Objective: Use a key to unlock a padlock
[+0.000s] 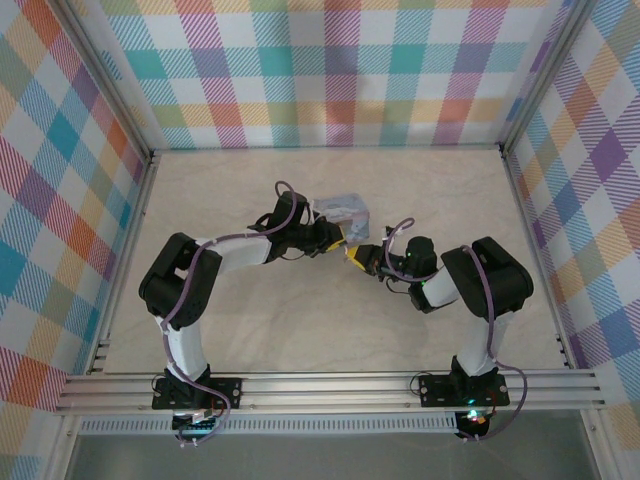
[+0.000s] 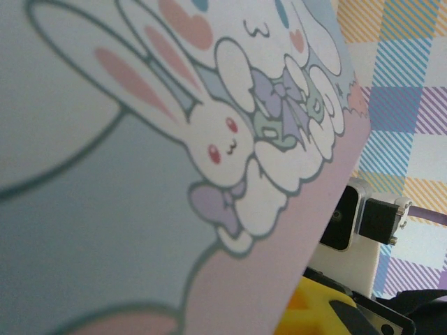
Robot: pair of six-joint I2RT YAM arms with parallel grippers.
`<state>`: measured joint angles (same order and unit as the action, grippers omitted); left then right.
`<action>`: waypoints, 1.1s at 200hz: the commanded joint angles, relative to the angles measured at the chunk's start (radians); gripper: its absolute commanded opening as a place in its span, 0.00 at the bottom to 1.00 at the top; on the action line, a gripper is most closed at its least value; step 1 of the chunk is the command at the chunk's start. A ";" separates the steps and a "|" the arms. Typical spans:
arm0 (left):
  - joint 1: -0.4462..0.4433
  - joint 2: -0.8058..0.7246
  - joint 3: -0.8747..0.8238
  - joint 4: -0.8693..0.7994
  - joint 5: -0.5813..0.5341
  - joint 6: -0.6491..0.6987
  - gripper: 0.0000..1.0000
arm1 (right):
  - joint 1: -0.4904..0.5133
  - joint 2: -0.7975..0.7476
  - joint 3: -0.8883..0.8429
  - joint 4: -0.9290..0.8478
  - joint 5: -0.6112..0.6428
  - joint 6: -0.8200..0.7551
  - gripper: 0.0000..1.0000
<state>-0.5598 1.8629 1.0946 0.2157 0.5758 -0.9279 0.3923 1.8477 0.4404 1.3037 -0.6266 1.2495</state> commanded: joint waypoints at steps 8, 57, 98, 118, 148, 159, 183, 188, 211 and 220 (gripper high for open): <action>-0.003 -0.050 -0.010 0.042 0.027 -0.009 0.14 | 0.003 0.021 0.020 0.069 -0.021 0.010 0.00; -0.003 -0.050 -0.019 0.052 0.027 -0.014 0.14 | 0.003 0.021 0.028 0.076 -0.023 0.015 0.00; -0.003 -0.051 -0.020 0.056 0.030 -0.015 0.14 | 0.003 0.025 0.040 0.087 -0.024 0.028 0.00; -0.003 -0.053 -0.022 0.062 0.034 -0.017 0.14 | 0.003 0.026 0.047 0.083 -0.024 0.032 0.00; -0.004 -0.056 -0.030 0.073 0.042 -0.020 0.14 | 0.003 0.035 0.057 0.102 -0.011 0.064 0.00; -0.005 -0.059 -0.034 0.079 0.044 -0.020 0.14 | 0.003 0.040 0.064 0.103 -0.007 0.082 0.00; -0.005 -0.063 -0.041 0.094 0.051 -0.022 0.14 | 0.002 0.061 0.073 0.103 0.007 0.140 0.00; -0.004 -0.064 -0.041 0.095 0.052 -0.022 0.14 | 0.002 0.067 0.074 0.103 0.011 0.156 0.00; -0.004 -0.068 -0.044 0.106 0.055 -0.022 0.14 | 0.002 0.096 0.084 0.103 0.021 0.240 0.00; -0.005 -0.070 -0.048 0.115 0.057 -0.024 0.14 | 0.002 0.099 0.083 0.103 0.031 0.263 0.00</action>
<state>-0.5510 1.8515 1.0622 0.2745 0.5537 -0.9352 0.3927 1.9148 0.4923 1.3605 -0.6491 1.4128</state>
